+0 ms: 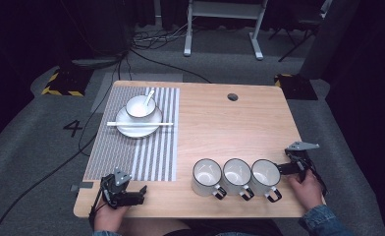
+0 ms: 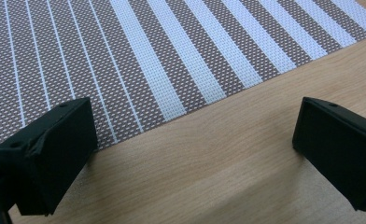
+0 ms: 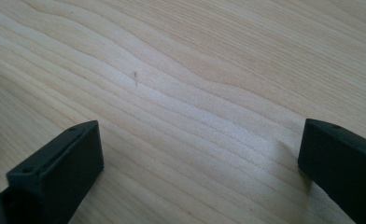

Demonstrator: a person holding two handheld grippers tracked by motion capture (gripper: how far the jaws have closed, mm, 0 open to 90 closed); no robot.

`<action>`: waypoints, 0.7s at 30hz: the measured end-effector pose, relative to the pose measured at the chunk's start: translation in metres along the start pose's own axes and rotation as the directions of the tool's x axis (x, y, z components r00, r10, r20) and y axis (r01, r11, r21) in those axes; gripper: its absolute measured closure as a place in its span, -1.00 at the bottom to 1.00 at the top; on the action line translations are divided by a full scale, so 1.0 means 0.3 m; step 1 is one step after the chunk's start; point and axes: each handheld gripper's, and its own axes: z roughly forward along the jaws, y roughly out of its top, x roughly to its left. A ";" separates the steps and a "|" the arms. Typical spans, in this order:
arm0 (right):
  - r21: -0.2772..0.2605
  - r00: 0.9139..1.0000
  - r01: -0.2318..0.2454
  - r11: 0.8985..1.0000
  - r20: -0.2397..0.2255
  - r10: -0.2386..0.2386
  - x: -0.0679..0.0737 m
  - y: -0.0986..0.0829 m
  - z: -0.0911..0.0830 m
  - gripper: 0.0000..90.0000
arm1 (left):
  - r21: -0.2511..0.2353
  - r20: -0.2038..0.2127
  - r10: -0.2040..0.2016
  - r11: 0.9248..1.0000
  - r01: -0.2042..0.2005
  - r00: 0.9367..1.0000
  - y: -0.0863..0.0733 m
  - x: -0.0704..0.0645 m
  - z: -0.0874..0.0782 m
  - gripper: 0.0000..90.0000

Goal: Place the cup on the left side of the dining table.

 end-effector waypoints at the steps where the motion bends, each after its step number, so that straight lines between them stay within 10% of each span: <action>1: 0.000 1.000 0.000 1.000 0.000 0.000 0.000 0.000 0.000 -1.00 | 0.001 -0.002 0.000 1.000 0.000 1.000 0.001 0.000 0.000 -1.00; 6: 0.000 1.000 0.000 1.000 0.000 0.000 0.000 0.000 0.000 -0.99 | 0.007 0.000 -0.011 1.000 0.011 1.000 0.008 -0.001 -0.002 -1.00; 12: 0.000 1.000 0.001 1.000 0.000 -0.001 0.000 0.000 0.000 -0.99 | -0.099 0.012 -0.022 0.995 0.023 1.000 0.030 -0.015 -0.036 -1.00; 21: 0.000 1.000 0.000 1.000 0.000 0.000 0.000 0.000 0.000 -0.99 | -0.285 0.007 0.000 0.959 0.002 1.000 0.056 -0.059 -0.103 -1.00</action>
